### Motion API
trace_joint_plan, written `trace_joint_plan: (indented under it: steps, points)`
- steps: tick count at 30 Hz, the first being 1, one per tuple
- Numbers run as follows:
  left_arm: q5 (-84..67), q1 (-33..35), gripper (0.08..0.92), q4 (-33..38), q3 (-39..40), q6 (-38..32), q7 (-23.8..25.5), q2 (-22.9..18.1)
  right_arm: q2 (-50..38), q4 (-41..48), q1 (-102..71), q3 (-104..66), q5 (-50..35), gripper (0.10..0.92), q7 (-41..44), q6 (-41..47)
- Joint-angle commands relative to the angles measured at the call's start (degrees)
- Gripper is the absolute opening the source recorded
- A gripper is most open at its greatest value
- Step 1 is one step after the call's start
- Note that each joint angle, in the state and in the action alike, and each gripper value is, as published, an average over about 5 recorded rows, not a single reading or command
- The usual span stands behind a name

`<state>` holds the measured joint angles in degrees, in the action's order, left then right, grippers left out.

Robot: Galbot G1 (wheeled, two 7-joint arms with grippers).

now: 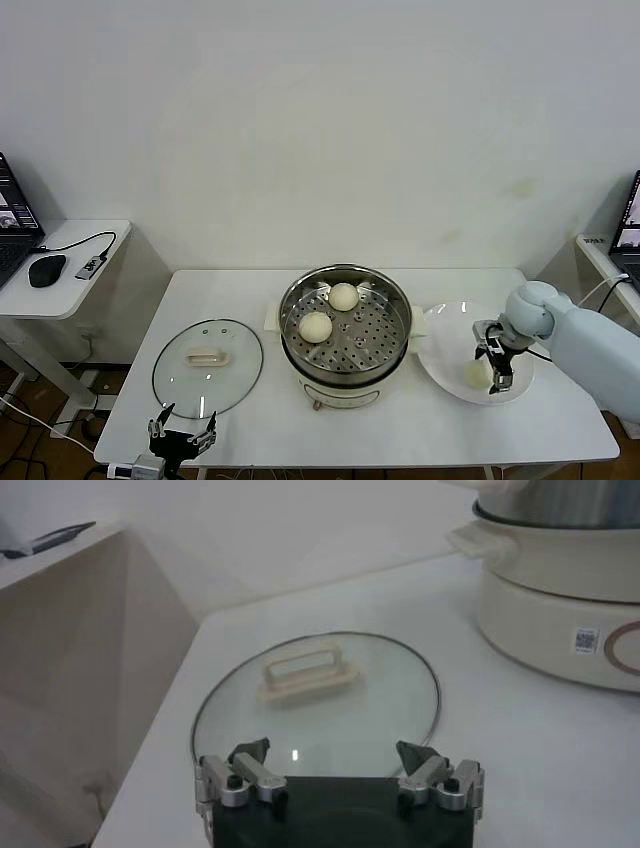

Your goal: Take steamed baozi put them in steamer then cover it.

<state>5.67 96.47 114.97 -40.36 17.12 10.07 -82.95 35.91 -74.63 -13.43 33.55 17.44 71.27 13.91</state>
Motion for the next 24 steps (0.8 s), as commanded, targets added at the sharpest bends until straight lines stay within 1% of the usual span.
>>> trace_joint_plan:
  steps: [1,3,9,13,19,24]
  points:
    - [-0.01,-0.07,0.823,-0.07,0.01,-0.02,-0.03,0.01,0.00,0.09,0.03,0.00,-0.57,0.662,-0.37,0.40]
    - [-0.01,-0.12,0.823,-0.11,0.05,-0.04,-0.05,-0.03,-0.10,0.02,0.13,0.01,-0.60,0.631,-0.27,0.47]
    - [-0.06,-0.11,0.823,0.01,0.13,-0.11,-0.11,-0.12,-1.29,-0.88,1.39,0.18,-1.42,0.573,0.02,0.83]
    - [-0.14,-0.17,0.823,0.13,0.10,-0.13,-0.15,-0.08,-2.85,-2.11,4.90,1.95,-3.39,0.554,0.53,1.14]
    - [-0.15,-0.63,0.823,0.37,0.22,-0.13,-0.24,-0.07,-5.03,-4.88,19.22,10.34,-10.45,0.551,2.13,1.63]
    - [-0.12,-1.06,0.823,0.68,0.00,-0.16,-0.48,0.09,-2.16,-4.32,33.11,16.45,-18.12,0.551,5.06,0.24]
